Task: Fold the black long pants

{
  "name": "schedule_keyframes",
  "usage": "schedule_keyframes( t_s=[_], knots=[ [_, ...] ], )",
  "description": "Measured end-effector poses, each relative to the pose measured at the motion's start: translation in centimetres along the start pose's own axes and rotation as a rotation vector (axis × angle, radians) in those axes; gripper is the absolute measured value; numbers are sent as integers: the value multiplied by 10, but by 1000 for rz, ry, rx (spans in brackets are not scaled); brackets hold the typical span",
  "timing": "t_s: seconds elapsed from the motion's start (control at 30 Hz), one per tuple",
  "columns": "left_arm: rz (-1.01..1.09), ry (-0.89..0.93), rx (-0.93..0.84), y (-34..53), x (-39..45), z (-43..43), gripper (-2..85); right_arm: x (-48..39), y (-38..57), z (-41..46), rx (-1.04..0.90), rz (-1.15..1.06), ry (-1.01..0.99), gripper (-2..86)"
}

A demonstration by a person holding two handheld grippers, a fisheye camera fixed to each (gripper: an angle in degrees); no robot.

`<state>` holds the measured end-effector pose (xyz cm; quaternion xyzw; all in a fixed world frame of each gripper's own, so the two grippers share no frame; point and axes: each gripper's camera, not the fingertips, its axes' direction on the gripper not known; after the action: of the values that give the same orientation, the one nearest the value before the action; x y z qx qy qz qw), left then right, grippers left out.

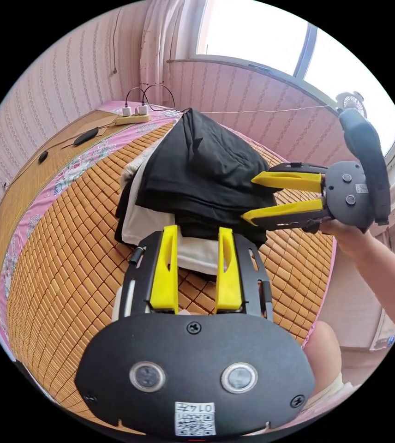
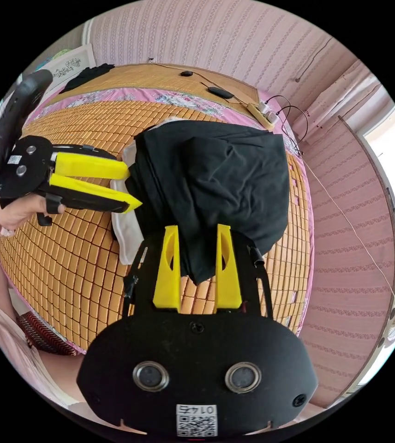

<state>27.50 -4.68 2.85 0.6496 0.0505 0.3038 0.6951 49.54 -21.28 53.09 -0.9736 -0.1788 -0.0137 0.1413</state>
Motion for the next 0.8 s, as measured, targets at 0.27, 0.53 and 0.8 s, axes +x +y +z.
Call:
schedule_keyframes(
  t_s=[0.27,0.53,0.8],
  knots=[
    [-10,-56,-27,0,8,-21,11,37,41,-25,21,35,46,9],
    [-8,-17,148,38,12,-149,-8,52,87,-173,389,71,-66,0],
    [-70,-144,213,180,-38,-298,-10,-24,104,-308,709,-123,-324,-2]
  ],
)
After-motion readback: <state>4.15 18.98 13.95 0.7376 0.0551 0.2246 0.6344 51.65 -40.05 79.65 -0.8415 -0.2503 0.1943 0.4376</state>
